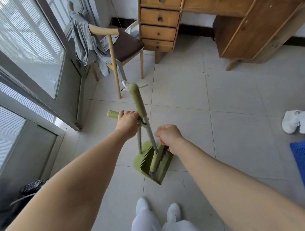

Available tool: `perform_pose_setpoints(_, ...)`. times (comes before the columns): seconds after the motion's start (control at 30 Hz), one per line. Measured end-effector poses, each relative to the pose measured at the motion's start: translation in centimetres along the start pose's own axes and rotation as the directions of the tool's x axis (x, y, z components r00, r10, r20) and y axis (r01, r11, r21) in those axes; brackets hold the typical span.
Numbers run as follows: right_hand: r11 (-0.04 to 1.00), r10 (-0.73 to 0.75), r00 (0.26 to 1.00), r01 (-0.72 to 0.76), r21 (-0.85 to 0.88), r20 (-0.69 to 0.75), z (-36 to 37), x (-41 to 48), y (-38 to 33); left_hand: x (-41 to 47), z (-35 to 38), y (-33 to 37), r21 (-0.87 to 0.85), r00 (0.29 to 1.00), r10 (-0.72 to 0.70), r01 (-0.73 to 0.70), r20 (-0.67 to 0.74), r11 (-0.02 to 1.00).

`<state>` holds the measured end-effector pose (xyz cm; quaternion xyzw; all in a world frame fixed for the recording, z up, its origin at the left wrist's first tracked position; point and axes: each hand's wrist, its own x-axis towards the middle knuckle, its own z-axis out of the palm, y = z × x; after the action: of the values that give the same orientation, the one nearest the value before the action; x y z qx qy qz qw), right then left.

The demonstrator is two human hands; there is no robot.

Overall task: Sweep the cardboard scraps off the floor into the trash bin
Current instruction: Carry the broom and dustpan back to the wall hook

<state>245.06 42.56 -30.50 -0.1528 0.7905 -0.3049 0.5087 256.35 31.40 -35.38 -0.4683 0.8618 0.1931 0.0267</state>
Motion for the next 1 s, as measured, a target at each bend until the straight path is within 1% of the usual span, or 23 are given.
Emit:
perform_pose_setpoints(0.1, 0.992, -0.075, 0.997, 0.072, -0.107, -0.027, 0.7, -0.5, -1.1, -0.7, -0.6, -0.1, -0.055, 1.000, 0.023, -0.024, -0.017, 0.998)
perform_pose_setpoints(0.2, 0.983, -0.120, 0.992, 0.123, -0.139, 0.027, 1.4, -0.4, -1.8, -1.4, -1.4, -0.5, -0.130, 0.999, 0.018, -0.024, -0.045, 0.991)
perform_pose_setpoints(0.27, 0.977, -0.133, 0.991, 0.134, -0.168, 0.014, 1.6, -0.3, -2.1, -1.8, -1.7, -1.1, -0.206, 0.996, -0.044, 0.026, -0.082, 0.978)
perform_pose_setpoints(0.37, 0.975, -0.139, 0.986, 0.120, -0.186, -0.093, 1.5, -0.4, -2.5, -3.1, -1.9, -2.0, -0.359, 0.967, -0.230, 0.177, -0.111, 0.917)
perform_pose_setpoints(0.43, 0.979, -0.138, 0.978, 0.111, -0.173, -0.154, 1.3, -0.4, -2.5, -4.1, -1.8, -2.4, -0.448, 0.930, -0.361, 0.296, -0.065, 0.843)
perform_pose_setpoints(0.5, 0.978, -0.150, 0.969, 0.116, -0.176, -0.195, 1.2, -0.6, -2.5, -5.0, -1.3, -2.6, -0.489, 0.903, -0.428, 0.390, 0.036, 0.780)
perform_pose_setpoints(0.6, 0.973, -0.158, 0.967, 0.119, -0.198, -0.198, 1.4, -0.9, -2.8, -5.5, -0.6, -2.3, -0.558, 0.896, -0.407, 0.431, 0.174, 0.709)
perform_pose_setpoints(0.73, 0.964, -0.196, 0.968, 0.161, -0.211, -0.159, 2.0, -0.3, -3.0, -4.1, -0.1, -1.4, -0.632, 0.888, -0.360, 0.457, 0.286, 0.626)
perform_pose_setpoints(0.8, 0.958, -0.219, 0.969, 0.191, -0.214, -0.117, 2.3, 0.2, -3.1, -3.1, 0.2, -1.3, -0.675, 0.867, -0.352, 0.497, 0.354, 0.545)
perform_pose_setpoints(0.83, 0.954, -0.236, 0.967, 0.211, -0.214, -0.097, 2.4, 0.4, -3.2, -2.6, 0.4, -1.3, -0.704, 0.852, -0.349, 0.521, 0.391, 0.483)
perform_pose_setpoints(0.93, 0.941, -0.295, 0.954, 0.281, -0.188, -0.048, 2.7, 1.4, -3.7, -1.3, 1.1, -1.3, -0.793, 0.811, -0.327, 0.565, 0.485, 0.229)
perform_pose_setpoints(1.0, 0.943, -0.309, 0.950, 0.300, -0.145, -0.045, 3.0, 2.0, -4.0, -0.6, 1.4, -1.4, -0.821, 0.817, -0.290, 0.553, 0.499, 0.144)
